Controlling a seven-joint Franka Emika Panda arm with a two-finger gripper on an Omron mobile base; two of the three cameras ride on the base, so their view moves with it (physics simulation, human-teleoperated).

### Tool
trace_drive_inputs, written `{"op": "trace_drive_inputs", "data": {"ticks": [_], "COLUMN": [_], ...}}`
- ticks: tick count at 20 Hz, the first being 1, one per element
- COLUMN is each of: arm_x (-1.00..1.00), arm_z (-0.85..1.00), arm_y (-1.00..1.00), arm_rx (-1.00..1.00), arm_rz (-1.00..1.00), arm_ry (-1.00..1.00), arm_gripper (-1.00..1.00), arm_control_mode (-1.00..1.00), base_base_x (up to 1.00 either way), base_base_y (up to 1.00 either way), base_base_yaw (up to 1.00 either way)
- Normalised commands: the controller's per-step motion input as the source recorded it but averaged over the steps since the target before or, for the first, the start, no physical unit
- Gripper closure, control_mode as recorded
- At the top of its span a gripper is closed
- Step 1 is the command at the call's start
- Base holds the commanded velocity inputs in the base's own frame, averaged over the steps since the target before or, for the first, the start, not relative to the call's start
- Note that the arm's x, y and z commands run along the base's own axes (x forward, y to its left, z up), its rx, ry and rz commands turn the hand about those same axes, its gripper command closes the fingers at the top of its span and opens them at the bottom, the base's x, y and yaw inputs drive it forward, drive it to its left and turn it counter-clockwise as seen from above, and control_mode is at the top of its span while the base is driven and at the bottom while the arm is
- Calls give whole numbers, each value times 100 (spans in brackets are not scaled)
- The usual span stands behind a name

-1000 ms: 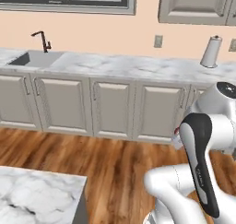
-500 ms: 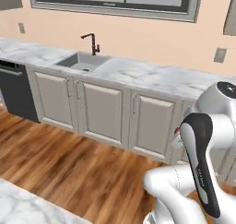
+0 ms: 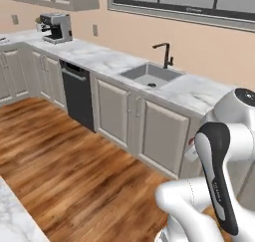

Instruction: Place the cold items (bell pepper and kiwi) from the fridge in one tupperware on the dining counter. Place the warm items (hot dog and kebab skewer) in the stove area in another tupperware.

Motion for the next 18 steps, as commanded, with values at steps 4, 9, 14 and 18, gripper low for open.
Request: {"op": "trace_drive_inputs", "data": {"ticks": [4,9,14,18], "arm_x": [0,0,0,0], "arm_z": [0,0,0,0], "arm_y": [0,0,0,0], "arm_rx": [0,0,0,0], "arm_rz": [0,0,0,0], "arm_ry": [0,0,0,0], "arm_gripper": [100,100,100,100], "arm_control_mode": [100,100,100,100], "base_base_x": [100,100,100,77], "base_base_y": [0,0,-6,-16], "base_base_yaw": [54,53,59,62]}}
